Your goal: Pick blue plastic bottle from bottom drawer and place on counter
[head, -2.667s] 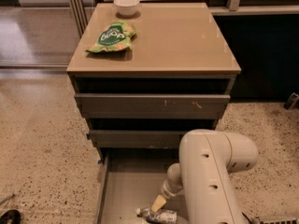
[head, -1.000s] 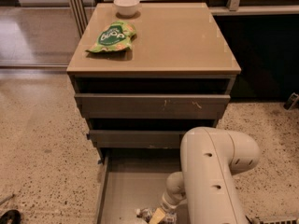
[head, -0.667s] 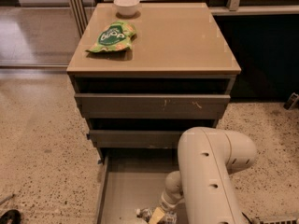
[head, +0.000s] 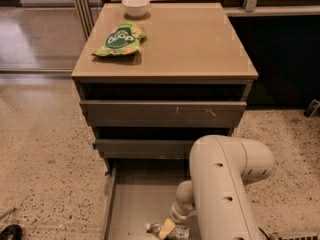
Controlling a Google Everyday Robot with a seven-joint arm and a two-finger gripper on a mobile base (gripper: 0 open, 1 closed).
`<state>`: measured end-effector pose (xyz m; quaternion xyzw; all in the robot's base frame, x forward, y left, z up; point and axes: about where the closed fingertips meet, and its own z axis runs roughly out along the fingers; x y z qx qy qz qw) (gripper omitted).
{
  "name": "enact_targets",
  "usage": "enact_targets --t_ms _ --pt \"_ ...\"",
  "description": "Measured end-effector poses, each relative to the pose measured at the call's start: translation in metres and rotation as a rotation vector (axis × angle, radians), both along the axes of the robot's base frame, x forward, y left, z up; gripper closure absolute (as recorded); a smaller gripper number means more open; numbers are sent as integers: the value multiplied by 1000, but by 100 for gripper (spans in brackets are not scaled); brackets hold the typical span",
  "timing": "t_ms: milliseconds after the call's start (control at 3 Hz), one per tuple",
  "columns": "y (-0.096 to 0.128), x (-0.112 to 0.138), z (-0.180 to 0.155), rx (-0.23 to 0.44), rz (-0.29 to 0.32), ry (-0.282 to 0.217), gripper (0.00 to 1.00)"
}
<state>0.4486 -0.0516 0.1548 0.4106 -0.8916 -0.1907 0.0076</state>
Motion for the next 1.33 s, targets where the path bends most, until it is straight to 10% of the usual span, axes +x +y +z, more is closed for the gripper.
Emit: enact_targets --t_ms 1333 --pt "4 -16 -23 -67 -81 -113 0"
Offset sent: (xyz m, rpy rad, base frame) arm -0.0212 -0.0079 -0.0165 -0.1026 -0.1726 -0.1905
